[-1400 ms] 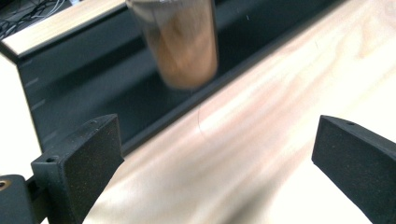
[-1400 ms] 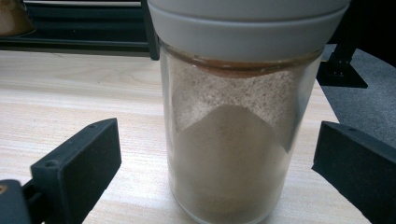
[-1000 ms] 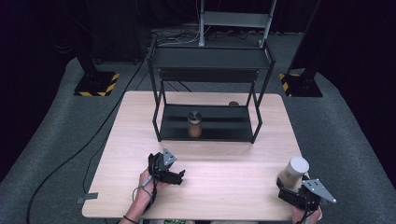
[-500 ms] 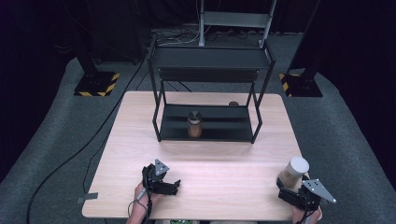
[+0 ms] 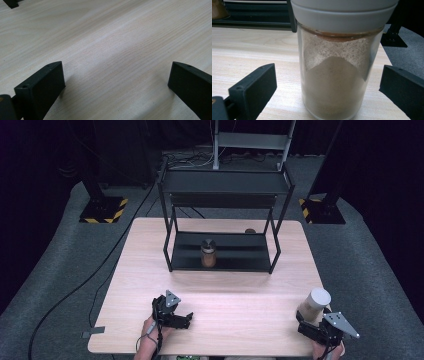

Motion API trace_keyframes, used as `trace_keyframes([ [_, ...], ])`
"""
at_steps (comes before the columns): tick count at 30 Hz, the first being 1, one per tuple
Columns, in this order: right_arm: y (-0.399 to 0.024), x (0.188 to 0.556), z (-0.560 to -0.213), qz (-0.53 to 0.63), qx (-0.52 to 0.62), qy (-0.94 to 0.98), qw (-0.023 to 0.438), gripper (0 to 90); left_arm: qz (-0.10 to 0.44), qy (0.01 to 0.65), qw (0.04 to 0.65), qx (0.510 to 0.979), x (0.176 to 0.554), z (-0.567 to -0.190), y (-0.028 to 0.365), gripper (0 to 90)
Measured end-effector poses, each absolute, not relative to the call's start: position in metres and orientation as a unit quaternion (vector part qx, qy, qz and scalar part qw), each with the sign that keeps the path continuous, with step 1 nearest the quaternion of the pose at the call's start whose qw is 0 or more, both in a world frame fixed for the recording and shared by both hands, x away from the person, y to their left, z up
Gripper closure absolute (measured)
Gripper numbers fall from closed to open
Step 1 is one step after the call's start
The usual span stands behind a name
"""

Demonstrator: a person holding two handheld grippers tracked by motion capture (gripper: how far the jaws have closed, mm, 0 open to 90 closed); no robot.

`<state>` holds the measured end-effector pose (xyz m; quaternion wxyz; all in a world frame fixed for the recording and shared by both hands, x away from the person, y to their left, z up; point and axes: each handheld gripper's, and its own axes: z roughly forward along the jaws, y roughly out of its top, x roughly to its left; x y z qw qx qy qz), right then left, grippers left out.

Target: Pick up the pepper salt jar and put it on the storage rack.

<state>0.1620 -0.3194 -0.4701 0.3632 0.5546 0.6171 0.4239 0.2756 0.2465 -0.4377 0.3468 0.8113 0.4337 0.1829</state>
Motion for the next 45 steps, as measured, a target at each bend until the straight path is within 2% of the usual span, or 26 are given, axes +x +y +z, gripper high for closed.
trace_keyframes([
  [16,-0.321,0.162,-0.469,0.424,0.555,0.620,0.358,0.0,0.183,0.432,0.346,0.812,0.276,-0.437,0.247,0.4],
  [22,-0.320,0.158,-0.455,0.432,0.536,0.619,0.378,0.0,0.183,0.432,0.346,0.812,0.276,-0.437,0.247,0.4],
  [31,-0.324,0.170,-0.440,0.440,0.518,0.616,0.399,0.3,0.183,0.433,0.347,0.812,0.276,-0.437,0.247,0.4],
  [34,-0.326,0.172,-0.440,0.443,0.513,0.616,0.401,9.6,0.183,0.432,0.346,0.812,0.276,-0.437,0.247,0.4],
  [39,-0.330,0.171,-0.443,0.452,0.507,0.613,0.404,20.0,0.183,0.432,0.346,0.812,0.276,-0.437,0.247,0.4],
  [40,-0.331,0.170,-0.443,0.451,0.506,0.613,0.405,24.8,0.183,0.433,0.346,0.812,0.276,-0.437,0.247,0.4],
  [43,-0.335,0.168,-0.444,0.459,0.501,0.613,0.403,31.6,0.183,0.432,0.346,0.813,0.276,-0.437,0.247,0.4],
  [45,-0.335,0.167,-0.444,0.458,0.501,0.613,0.404,32.9,0.183,0.431,0.346,0.813,0.276,-0.437,0.247,0.4],
])
